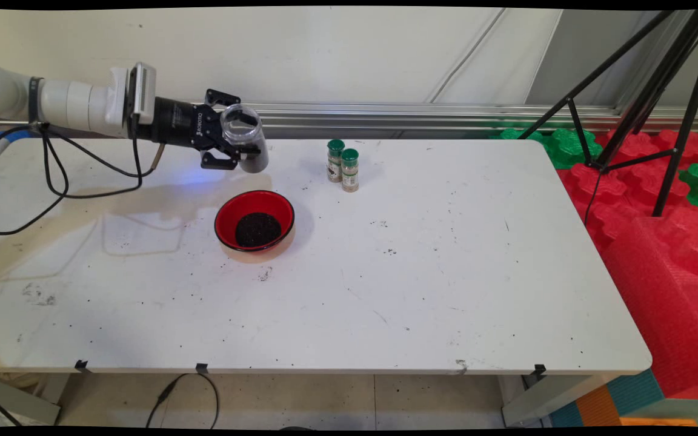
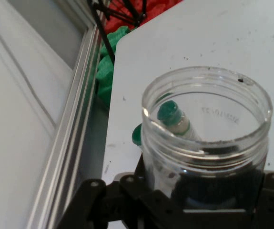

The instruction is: Pour the black seasoning powder in the red bowl

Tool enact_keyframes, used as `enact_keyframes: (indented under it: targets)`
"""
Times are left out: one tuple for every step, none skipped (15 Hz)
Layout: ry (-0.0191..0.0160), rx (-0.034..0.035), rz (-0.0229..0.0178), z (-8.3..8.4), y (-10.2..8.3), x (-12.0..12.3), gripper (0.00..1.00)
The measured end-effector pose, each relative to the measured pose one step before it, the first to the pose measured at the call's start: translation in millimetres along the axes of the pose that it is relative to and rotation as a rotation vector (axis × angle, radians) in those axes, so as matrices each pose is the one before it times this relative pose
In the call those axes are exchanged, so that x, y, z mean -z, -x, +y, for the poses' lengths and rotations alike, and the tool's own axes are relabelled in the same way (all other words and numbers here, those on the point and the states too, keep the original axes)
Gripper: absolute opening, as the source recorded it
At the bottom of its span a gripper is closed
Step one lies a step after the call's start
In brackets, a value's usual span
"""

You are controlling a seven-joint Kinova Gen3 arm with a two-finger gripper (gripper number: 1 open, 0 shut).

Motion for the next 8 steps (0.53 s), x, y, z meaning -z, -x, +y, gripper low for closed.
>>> enact_keyframes:
  targets:
    - [-0.00006, 0.04163, 0.00111, -1.17, -0.21, 0.92, 0.0]
    - [0.0001, 0.02762, 0.00088, -0.85, -0.2, 0.53, 0.0]
    - [0.00079, 0.04001, 0.00186, -1.26, -0.38, 0.63, 0.0]
    - [0.00045, 0.01995, 0.00102, -0.54, -0.25, 0.44, 0.0]
    - [0.00173, 0.04459, 0.00249, -1.03, -0.68, 1.19, 0.0]
    - [0.00085, 0.01915, 0.00122, -0.39, -0.35, 0.5, 0.0]
    - [0.00306, 0.04229, 0.00297, -0.74, -0.94, 1.13, 0.0]
    - [0.00141, 0.02298, 0.00221, -0.38, -0.65, 0.69, 0.0]
